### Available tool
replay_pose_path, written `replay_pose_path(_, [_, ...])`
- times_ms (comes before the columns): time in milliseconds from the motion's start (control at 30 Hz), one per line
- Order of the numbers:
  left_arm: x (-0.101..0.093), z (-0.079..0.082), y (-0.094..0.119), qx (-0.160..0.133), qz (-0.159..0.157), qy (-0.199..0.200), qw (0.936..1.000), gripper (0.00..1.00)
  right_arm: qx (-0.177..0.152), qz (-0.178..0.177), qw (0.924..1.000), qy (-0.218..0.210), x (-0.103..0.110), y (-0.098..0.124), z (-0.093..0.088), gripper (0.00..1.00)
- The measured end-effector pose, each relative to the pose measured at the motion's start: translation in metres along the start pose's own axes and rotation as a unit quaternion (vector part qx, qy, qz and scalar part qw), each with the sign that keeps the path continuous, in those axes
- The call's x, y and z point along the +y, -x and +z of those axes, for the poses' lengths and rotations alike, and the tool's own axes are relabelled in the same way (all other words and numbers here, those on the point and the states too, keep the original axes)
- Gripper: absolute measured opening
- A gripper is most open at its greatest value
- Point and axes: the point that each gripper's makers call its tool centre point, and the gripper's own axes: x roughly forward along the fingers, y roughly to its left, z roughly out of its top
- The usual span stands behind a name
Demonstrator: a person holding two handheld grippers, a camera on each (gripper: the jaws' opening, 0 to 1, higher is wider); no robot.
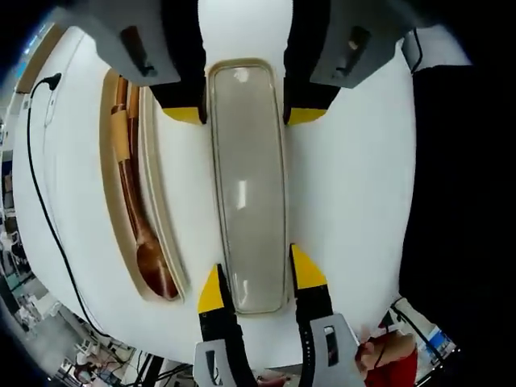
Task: Arrange the utensils inside the cutlery case until each visible utensil rests in its matching compartment.
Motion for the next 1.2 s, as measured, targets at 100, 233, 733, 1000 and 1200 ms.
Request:
replay_pose_path(100, [-0.0012, -0.0002, 0.0003, -0.008, 0.003, 0.004, 1.0, 0.39, 0.0, -0.001, 1.0, -0.002, 0.0005, -0.0001, 0.0, 0.35])
replay_pose_path(233, [-0.0015, 0.0, 0.0001, -0.015, 0.006, 0.01, 0.9998, 0.39, 0.001, 0.0, 1.0, 0.002, 0.0003, -0.0002, 0.0001, 0.35])
replay_pose_path(733, [-0.004, 0.0003, 0.0002, -0.016, 0.015, 0.022, 0.9995, 0.39, -0.006, -0.007, 0.9999, -0.01, 0.0015, 0.0006, -0.0003, 0.34])
replay_pose_path(1000, [-0.0052, 0.0004, 0.0007, -0.019, 0.02, 0.03, 0.9992, 0.4, -0.013, -0.009, 0.9998, -0.011, 0.0018, 0.0005, -0.0002, 0.35])
replay_pose_path(1200, [-0.0058, 0.0005, 0.0007, -0.021, 0.02, 0.03, 0.9991, 0.39, -0.032, -0.021, 0.9986, -0.036, -0.0007, 0.0026, -0.003, 0.37])
